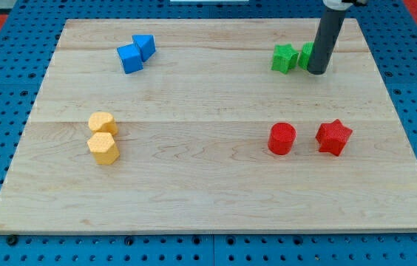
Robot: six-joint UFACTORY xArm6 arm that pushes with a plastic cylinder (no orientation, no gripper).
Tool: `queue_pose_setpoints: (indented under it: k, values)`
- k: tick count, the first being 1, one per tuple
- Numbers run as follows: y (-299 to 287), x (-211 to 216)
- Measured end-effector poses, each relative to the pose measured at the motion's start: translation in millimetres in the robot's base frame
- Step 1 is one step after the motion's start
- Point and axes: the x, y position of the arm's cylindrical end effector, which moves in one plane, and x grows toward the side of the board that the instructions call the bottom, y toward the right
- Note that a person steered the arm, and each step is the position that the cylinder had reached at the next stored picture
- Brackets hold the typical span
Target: Move the green circle to the top right
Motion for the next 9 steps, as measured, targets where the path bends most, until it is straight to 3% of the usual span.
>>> queue_pose_setpoints:
  k: [8,9]
  values:
    - [1,-9]
    - [1,-32]
